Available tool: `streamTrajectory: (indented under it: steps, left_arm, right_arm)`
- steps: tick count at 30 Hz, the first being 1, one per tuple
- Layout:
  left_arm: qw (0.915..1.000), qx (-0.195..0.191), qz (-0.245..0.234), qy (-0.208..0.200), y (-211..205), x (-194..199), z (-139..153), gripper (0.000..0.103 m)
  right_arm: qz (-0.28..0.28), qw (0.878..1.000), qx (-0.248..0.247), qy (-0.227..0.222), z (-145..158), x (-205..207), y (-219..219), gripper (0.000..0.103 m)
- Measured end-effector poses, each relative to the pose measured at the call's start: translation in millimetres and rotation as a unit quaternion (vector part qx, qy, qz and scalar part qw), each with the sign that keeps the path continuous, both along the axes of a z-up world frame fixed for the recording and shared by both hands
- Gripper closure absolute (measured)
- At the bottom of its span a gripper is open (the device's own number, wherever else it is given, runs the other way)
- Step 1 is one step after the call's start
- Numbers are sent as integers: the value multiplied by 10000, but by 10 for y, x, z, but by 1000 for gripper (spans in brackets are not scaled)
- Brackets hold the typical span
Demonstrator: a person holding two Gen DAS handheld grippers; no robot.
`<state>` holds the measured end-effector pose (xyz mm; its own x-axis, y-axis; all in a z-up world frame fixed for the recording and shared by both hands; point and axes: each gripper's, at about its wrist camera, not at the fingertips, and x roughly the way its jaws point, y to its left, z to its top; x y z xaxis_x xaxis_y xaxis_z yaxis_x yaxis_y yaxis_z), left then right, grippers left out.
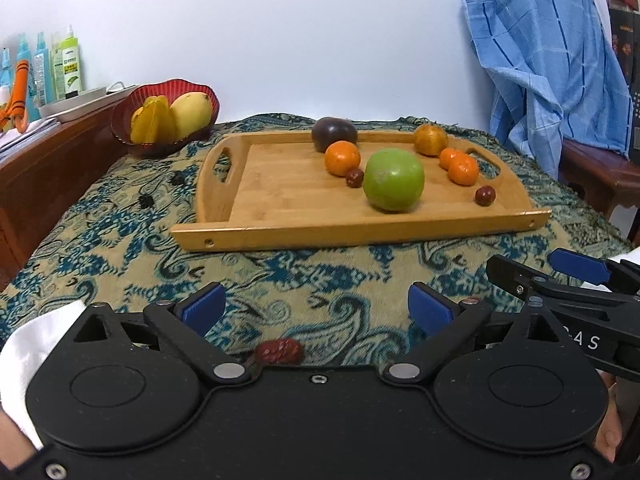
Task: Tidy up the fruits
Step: 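Move both open grippers down toward the two red dates on the cloth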
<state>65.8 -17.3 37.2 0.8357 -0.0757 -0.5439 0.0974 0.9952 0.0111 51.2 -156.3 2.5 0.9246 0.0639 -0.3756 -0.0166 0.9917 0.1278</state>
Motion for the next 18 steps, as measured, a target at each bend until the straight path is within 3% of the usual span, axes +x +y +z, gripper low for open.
streamTrajectory:
  steps: [13, 18]
  left_arm:
    - [9998, 61, 173, 28, 129, -188, -152, 5]
    - [9995, -20, 309, 68, 194, -225, -202, 12]
  right_arm:
    - [28, 9996, -266, 67, -135, -113, 247, 15]
    - [43, 9994, -337, 77, -178, -136, 333, 15]
